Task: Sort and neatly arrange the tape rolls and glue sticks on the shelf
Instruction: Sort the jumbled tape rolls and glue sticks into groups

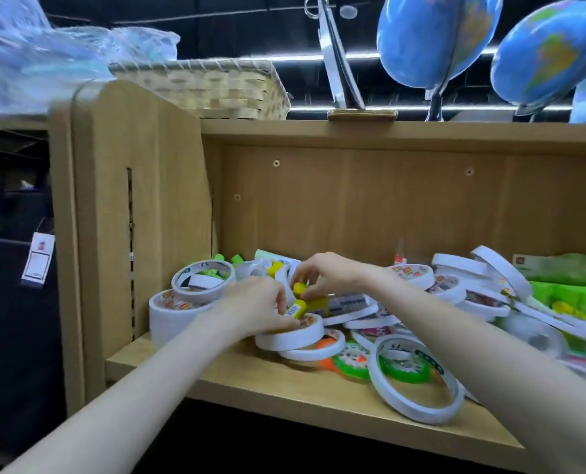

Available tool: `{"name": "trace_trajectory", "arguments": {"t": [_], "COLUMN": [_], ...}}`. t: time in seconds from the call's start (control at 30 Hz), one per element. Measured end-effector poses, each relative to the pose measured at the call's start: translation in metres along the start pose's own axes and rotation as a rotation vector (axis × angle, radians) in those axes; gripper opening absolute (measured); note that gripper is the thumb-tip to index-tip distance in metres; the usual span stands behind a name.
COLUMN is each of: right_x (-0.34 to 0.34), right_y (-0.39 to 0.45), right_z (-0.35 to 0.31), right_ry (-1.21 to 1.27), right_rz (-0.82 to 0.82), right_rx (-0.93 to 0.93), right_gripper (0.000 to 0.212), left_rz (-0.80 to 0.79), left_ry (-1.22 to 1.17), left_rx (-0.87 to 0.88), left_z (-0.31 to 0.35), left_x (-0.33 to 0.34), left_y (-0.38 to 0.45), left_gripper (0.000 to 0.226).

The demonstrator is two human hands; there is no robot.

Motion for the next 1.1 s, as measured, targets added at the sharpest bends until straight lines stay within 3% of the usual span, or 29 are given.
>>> {"name": "trace_trajectory", "arguments": {"t": [0.07, 0.13, 0.2, 0.23, 0.27, 0.33, 0.43, 0.53, 0.7, 0.8, 0.9, 1.0, 1.1], "right_x": [-0.014, -0.032, -0.043, -0.046, -0.05, -0.052, -0.029, -0.007, 0.001, -0.004, -0.014, -0.027, -0.049], "right_y": [0.0, -0.003, -0.006, -0.007, -0.007, -0.002, 0.012, 0.021, 0.029, 0.027, 0.021, 0.019, 0.024], "right_z": [0.01, 0.027, 0.044, 0.051, 0.057, 0.055, 0.045, 0.04, 0.039, 0.043, 0.052, 0.056, 0.057], "right_ry": [0.136, 0.482, 0.851, 0.881, 0.759, 0.265, -0.051, -0.016, -0.086, -0.016, 0.024, -0.003, -0.058], "right_rz": [0.159, 0.33, 0.442, 0.468, 0.472, 0.343, 0.08, -0.056, -0.107, -0.076, -0.032, 0.007, 0.152], "right_rx": [0.036, 0.165, 0.312, 0.367, 0.397, 0.348, 0.218, 0.25, 0.256, 0.252, 0.273, 0.288, 0.292], "right_gripper": [0.02, 0.014, 0.012, 0.014, 0.014, 0.013, 0.023, 0.045, 0.053, 0.037, 0.021, 0.026, 0.032], "left_rz": [0.014, 0.019, 0.016, 0.024, 0.057, 0.184, 0.288, 0.305, 0.294, 0.286, 0.391, 0.494, 0.446], "left_ry": [0.061, 0.075, -0.036, -0.162, -0.322, -0.639, -0.735, -0.636, -0.582, -0.556, -0.607, -0.61, -0.487], "left_rx": [0.004, -0.002, -0.051, -0.092, -0.137, -0.221, -0.219, -0.178, -0.14, -0.129, -0.179, -0.261, -0.29], "left_z": [0.007, 0.011, 0.007, 0.002, -0.004, -0.019, -0.035, -0.04, -0.043, -0.041, -0.048, -0.071, -0.094], "left_x": [0.003, 0.005, 0.003, 0.002, -0.001, -0.015, -0.033, -0.04, -0.034, -0.028, -0.039, -0.058, -0.068], "left_y": [0.005, 0.012, 0.019, 0.024, 0.028, 0.034, 0.039, 0.041, 0.041, 0.04, 0.037, 0.041, 0.052], "left_gripper": [0.033, 0.028, 0.028, 0.033, 0.035, 0.029, 0.024, 0.02, 0.015, 0.013, 0.01, 0.013, 0.012]}}
Point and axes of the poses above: each hand's wrist, its own y-axis towards the middle knuckle, its own x-axis out of the palm, z = x × y, the point moved 8 cm from there along y, towards the middle knuckle, and after that the axes turned 5 degrees about z, right-handed, at the moved point
